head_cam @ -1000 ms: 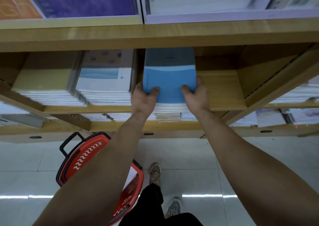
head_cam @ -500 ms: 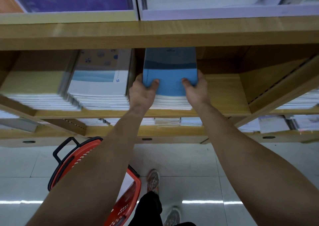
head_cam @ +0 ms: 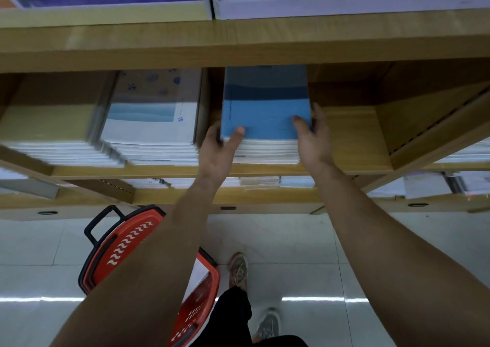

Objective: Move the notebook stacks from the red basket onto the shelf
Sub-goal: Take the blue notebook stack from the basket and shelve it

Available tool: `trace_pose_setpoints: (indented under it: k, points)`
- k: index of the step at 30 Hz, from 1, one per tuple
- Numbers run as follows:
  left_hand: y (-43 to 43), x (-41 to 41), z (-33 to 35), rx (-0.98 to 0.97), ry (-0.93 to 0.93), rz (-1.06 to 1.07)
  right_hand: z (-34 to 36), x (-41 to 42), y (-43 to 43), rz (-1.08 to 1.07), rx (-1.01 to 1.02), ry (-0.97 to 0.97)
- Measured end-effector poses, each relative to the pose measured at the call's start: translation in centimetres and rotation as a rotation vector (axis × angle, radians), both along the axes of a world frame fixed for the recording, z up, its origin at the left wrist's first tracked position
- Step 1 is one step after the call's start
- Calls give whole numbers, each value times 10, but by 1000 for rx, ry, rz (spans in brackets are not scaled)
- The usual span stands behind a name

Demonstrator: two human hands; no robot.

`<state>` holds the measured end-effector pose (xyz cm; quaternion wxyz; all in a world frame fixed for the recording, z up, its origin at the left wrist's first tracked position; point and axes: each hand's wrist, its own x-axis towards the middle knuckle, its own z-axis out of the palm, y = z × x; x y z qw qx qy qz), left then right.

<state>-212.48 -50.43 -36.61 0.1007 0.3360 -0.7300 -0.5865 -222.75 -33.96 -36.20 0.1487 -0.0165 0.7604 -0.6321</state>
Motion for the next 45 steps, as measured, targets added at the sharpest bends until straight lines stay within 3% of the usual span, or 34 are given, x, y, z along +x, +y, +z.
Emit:
trace_pose_setpoints:
  k: [6,12,19,25,32,45]
  points:
    - [7,37,-47,-52,-98,-28,-38,47,31,107,207,97]
    - [9,22,-57,-219,-69,-38,-61,40,26,9,355,214]
    - [3,9,-65,-267,-32,11,-73,29,12,-111,359,206]
    - [2,13,-46,-314,-79,-52,-61,34,13,-48,351,149]
    - [22,25,-34,-199,53,-18,-34,49,13,-40,237,192]
    - [15,-2,-14,-3,-64,16,-12,31,-5,2,205,89]
